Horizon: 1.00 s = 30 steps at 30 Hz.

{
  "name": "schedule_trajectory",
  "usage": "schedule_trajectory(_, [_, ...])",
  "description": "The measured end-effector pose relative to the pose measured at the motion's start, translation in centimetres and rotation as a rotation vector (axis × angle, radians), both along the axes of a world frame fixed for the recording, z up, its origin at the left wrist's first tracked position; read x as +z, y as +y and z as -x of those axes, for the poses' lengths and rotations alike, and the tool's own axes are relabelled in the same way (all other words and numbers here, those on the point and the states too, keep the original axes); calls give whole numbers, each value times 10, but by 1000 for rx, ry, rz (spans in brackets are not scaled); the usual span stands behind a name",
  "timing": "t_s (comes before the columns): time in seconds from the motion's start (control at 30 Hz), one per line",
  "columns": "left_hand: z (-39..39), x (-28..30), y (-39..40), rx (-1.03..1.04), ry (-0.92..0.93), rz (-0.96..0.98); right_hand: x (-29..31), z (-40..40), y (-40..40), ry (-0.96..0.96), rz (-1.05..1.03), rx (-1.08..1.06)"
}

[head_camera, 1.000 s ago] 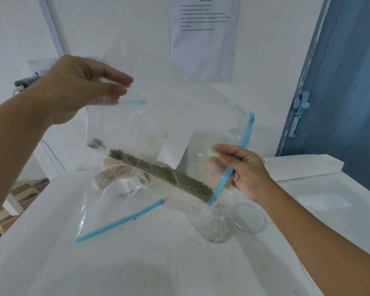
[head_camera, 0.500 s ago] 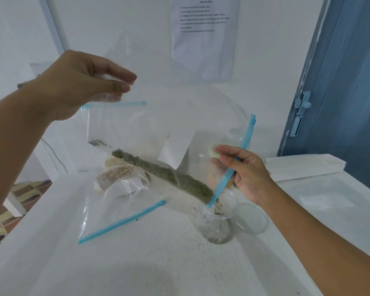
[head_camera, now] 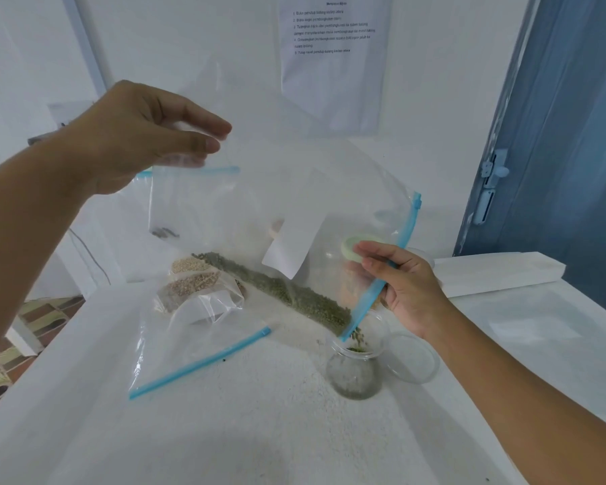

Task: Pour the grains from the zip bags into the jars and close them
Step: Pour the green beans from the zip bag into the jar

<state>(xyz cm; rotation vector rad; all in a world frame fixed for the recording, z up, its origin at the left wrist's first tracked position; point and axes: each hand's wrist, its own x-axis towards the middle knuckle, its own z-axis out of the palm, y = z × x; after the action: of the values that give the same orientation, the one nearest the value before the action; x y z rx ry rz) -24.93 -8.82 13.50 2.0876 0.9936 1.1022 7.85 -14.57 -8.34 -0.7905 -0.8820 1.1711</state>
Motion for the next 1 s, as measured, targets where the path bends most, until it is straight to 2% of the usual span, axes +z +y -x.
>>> schedule_trajectory(1.0, [-4,-5,4,-6,-18,-11,-3,-1,0,25,15,10])
